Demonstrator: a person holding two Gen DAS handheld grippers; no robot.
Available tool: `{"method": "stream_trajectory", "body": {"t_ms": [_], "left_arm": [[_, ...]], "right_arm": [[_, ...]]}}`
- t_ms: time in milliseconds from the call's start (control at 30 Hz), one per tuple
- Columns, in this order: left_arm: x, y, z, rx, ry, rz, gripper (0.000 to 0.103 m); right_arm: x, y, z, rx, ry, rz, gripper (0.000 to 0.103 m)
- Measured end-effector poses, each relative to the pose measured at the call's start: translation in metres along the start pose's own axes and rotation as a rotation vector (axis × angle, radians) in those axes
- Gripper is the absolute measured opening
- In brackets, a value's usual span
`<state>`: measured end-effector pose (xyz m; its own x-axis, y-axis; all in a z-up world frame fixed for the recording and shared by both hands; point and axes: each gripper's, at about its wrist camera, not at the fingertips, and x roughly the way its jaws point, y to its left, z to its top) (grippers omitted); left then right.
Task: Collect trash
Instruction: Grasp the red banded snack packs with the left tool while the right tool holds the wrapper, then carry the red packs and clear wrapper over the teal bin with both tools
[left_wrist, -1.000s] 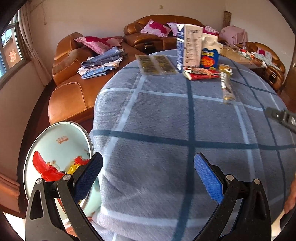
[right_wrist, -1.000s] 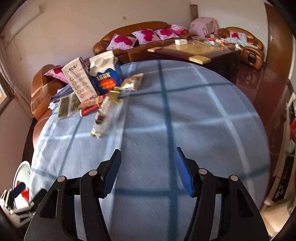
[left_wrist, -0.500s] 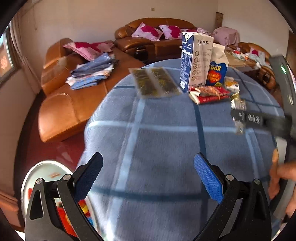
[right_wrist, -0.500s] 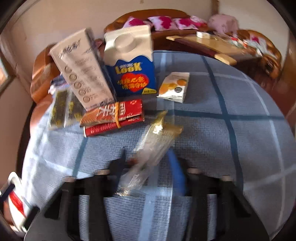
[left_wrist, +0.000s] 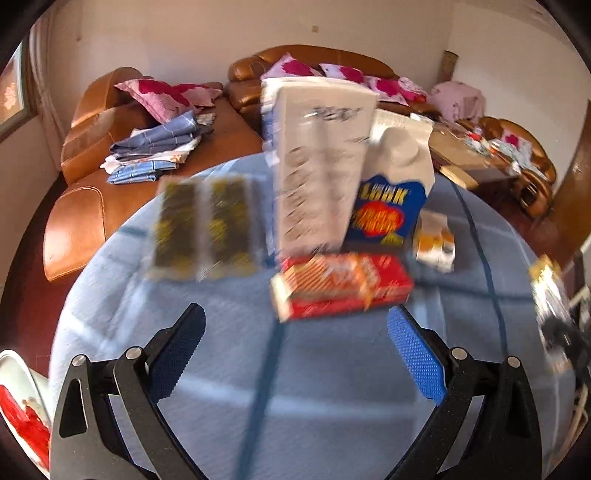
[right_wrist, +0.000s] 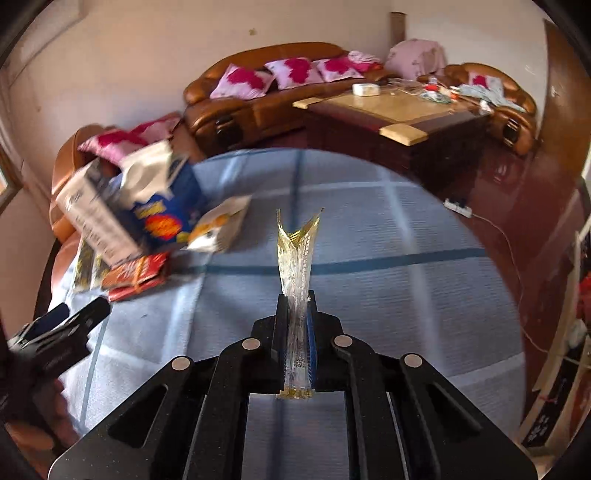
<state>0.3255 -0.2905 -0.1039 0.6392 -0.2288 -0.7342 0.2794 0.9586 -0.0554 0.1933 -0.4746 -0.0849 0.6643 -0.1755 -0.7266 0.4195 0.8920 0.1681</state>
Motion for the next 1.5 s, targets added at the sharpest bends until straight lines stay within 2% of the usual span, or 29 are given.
{"method": "stream_trajectory", "body": {"t_ms": [100,233,333,433,600,800,1100,1333,1500], "left_arm": [[0.014,-0.021,0.010,-0.028,-0.020,0.085,0.097],[0.034,-0.042,0.018,-0.045,0.015,0.129,0.097],[0.058,-0.055,0.022,-0.023,0.105,0.199,0.098],[0.061,-0.048,0.025,-0.085,0.114,0.158,0.098],[0.055,-0.049,0.022,-0.036,0.108,0.133,0.097],[0.023,-0.041,0.000,0.009,0.084,0.122,0.097],[-0.064,-0.024,-0.035,0.111,0.015,0.037,0.097],[-0.120,0.008,-0.067,0.115,-0.016,0.000,0.097],[-0.144,0.026,-0.083,0.116,-0.031,-0.007,0.097]], "right_arm": [[-0.004,-0.014,0.000,0.016,-0.011,0.013,0.010],[-0.006,-0.026,0.000,0.039,-0.009,0.047,0.011],[-0.008,-0.032,0.000,0.062,-0.002,0.079,0.011],[-0.010,-0.031,0.001,0.052,-0.003,0.096,0.012],[-0.013,-0.030,-0.002,0.045,-0.014,0.089,0.011],[-0.026,-0.029,-0.010,0.049,-0.024,0.079,0.011],[-0.060,-0.019,-0.034,0.011,-0.041,0.066,0.012],[-0.077,-0.004,-0.059,-0.023,-0.032,0.048,0.012],[-0.090,0.012,-0.079,-0.031,-0.022,0.071,0.012]]}}
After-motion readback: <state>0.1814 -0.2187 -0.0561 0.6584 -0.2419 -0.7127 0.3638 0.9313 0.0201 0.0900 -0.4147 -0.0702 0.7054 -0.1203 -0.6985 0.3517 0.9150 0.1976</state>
